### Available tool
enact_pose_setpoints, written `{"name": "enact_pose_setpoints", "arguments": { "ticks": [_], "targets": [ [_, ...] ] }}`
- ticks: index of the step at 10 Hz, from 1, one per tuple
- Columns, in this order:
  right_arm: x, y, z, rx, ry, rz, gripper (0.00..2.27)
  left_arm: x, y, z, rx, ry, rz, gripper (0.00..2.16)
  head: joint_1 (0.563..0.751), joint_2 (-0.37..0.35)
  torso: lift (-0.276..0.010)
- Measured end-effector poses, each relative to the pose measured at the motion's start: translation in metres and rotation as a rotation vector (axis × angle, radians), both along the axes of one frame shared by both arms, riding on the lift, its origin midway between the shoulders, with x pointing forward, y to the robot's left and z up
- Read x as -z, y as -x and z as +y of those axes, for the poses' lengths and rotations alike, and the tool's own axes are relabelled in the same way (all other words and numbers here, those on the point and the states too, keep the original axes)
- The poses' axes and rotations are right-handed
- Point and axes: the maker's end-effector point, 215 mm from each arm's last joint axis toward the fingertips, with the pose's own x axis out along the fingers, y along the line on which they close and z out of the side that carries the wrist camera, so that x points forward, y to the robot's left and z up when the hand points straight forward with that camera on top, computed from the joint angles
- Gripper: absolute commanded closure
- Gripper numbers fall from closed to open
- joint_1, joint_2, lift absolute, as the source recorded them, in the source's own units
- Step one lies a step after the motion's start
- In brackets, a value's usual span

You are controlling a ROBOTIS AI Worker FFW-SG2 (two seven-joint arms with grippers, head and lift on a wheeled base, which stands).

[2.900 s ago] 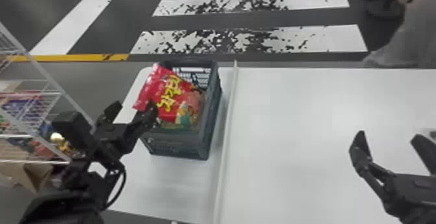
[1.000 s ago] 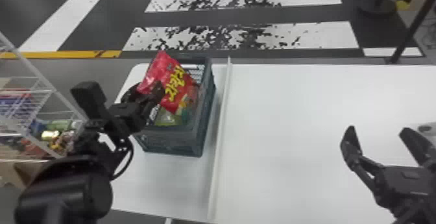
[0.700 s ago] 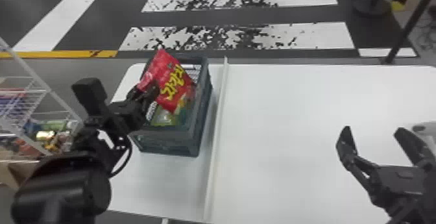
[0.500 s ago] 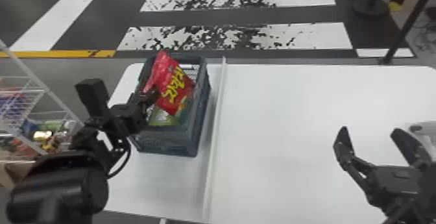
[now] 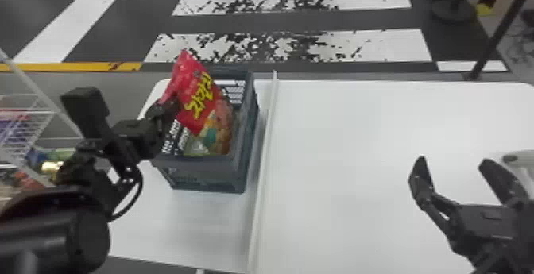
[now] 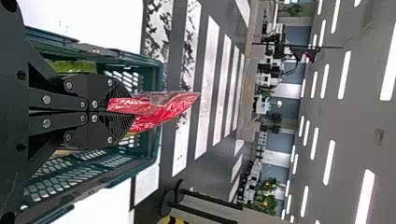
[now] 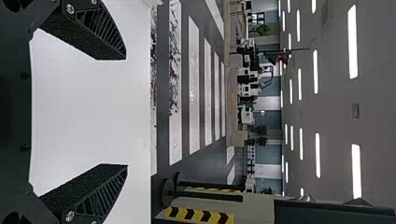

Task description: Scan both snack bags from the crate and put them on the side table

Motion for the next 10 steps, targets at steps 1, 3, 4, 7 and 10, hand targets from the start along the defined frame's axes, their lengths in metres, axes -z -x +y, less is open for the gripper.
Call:
{"name": "enact_pose_setpoints", "arguments": {
  "ticks": [1, 3, 4, 7, 10],
  "targets": [
    [0.0, 0.0, 0.001, -0.001, -0.001, 0.0, 0.1, -0.02, 0.006, 0.003, -0.003, 0.014, -0.028, 2.13, 0.695, 0.156, -0.087],
    [0.0, 0.0, 0.003, -0.003, -0.004, -0.001, 0.1, -0.057, 0.024, 0.011, -0.006, 0.054, -0.064, 2.14, 0.695, 0.174, -0.087],
    [-0.001, 0.0, 0.004, -0.004, -0.006, -0.002, 0.1, -0.075, 0.035, 0.012, -0.003, 0.066, -0.075, 2.14, 0.695, 0.181, -0.087],
    [-0.004, 0.0, 0.007, -0.008, -0.01, -0.009, 0.1, -0.126, 0.061, -0.001, 0.051, 0.124, -0.124, 2.14, 0.695, 0.175, -0.087],
    [-0.006, 0.001, 0.006, -0.006, -0.01, -0.011, 0.1, -0.164, 0.076, -0.035, 0.164, 0.224, -0.192, 2.14, 0.695, 0.136, -0.087]
  ]
}}
